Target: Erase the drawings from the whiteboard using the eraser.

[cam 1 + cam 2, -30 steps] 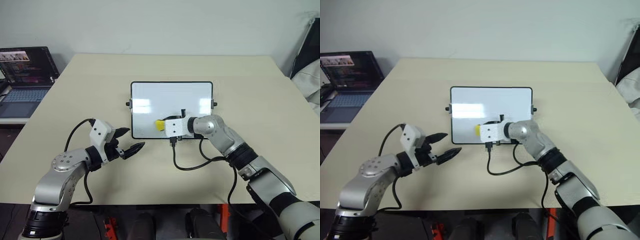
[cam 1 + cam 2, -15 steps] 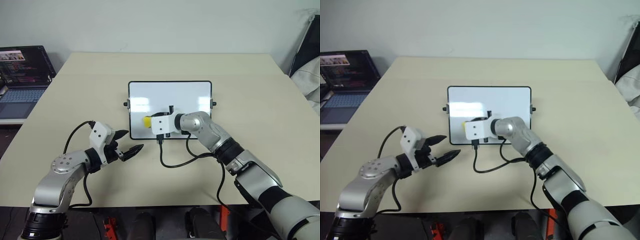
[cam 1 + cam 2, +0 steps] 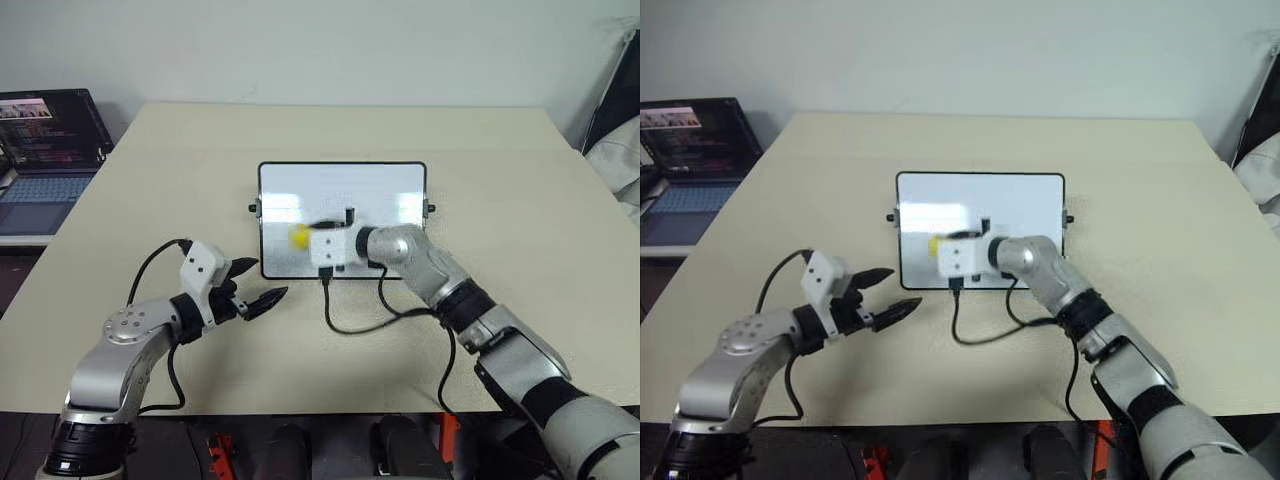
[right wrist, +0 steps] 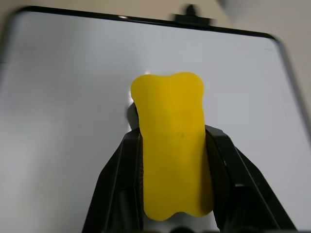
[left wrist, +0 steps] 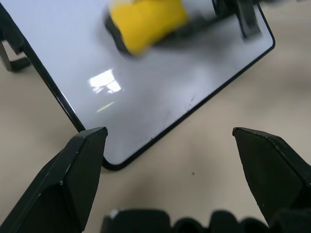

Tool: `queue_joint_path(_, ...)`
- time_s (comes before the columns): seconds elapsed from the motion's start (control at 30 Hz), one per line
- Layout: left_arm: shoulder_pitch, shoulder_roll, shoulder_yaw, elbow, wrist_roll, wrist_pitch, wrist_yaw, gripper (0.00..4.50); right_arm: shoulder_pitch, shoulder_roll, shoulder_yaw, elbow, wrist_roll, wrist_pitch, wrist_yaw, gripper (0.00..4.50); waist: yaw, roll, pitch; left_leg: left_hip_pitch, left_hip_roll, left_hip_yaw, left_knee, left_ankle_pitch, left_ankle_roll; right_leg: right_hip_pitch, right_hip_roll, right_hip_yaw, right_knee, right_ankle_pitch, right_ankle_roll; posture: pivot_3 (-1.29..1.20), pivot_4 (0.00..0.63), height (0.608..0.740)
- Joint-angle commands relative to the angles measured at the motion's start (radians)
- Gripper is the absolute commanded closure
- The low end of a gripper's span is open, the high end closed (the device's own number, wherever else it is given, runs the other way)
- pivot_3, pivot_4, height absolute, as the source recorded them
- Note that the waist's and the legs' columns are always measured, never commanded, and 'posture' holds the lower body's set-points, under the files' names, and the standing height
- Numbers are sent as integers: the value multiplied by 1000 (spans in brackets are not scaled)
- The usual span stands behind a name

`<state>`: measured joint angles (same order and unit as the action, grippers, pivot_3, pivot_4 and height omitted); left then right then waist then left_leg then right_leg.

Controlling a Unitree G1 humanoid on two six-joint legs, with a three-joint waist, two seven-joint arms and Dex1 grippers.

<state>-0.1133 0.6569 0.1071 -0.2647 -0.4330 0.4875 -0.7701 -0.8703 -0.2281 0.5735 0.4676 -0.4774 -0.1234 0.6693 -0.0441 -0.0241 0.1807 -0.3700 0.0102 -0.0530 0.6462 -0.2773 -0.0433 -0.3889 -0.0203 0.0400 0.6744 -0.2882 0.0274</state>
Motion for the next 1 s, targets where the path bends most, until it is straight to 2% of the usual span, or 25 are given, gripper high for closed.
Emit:
queue_joint_path(0.03,-42,-1,-24,-29,3,-14,-15,0,82,-45,-24,-139,6,70,51,3200,3,0,0,0,0,0,0,0,0,0,0,0,0,0,0,0,150,740)
queue_joint_path(0.17,-72,16,-67,-61,10,-7,-40,0,191,-44,-188,-376,120,235,33,3200,11,0,0,-2,0,0,0,0,0,-1,0,0,0,0,0,0,150,740)
queue_joint_path(0.3,-116,31,-116,-82,14,-4,-85,0,360,-17,-414,-712,320,467,25,3200,18,0,0,-9,0,-2,0,0,0,-7,0,-1,0,0,0,0,150,740)
queue_joint_path(0.43,-177,24,-177,-67,13,-10,-143,0,548,-15,-559,-995,377,701,-37,3200,20,0,0,-15,-1,-3,0,1,-2,-12,0,-2,-1,-1,1,0,150,740)
queue_joint_path(0.57,-256,-29,-263,13,39,-51,-200,0,773,18,-742,-1219,425,906,-124,3200,20,0,0,-17,-1,-2,1,1,-2,-15,0,-1,0,-1,2,0,150,740)
queue_joint_path(0.63,-307,-67,-320,71,74,-92,-227,0,846,47,-804,-1260,433,971,-174,3200,17,0,0,-17,-2,-1,1,1,-2,-15,1,-1,2,-1,2,0,150,740)
queue_joint_path(0.73,-387,-139,-400,146,116,-144,-272,0,907,84,-828,-1266,398,1066,-281,3200,12,0,0,-14,-2,2,1,1,-2,-15,2,-1,5,-2,2,0,150,740)
queue_joint_path(0.8,-441,-183,-452,203,141,-181,-320,0,900,130,-828,-1247,397,1075,-354,3200,7,0,0,-13,-2,4,1,2,-2,-15,4,0,6,-1,2,0,150,740)
queue_joint_path(1.0,-567,-281,-525,332,177,-226,-413,0,788,158,-791,-1142,393,1088,-470,3200,2,0,0,-12,-2,5,1,2,-2,-15,8,2,6,-1,2,0,150,740)
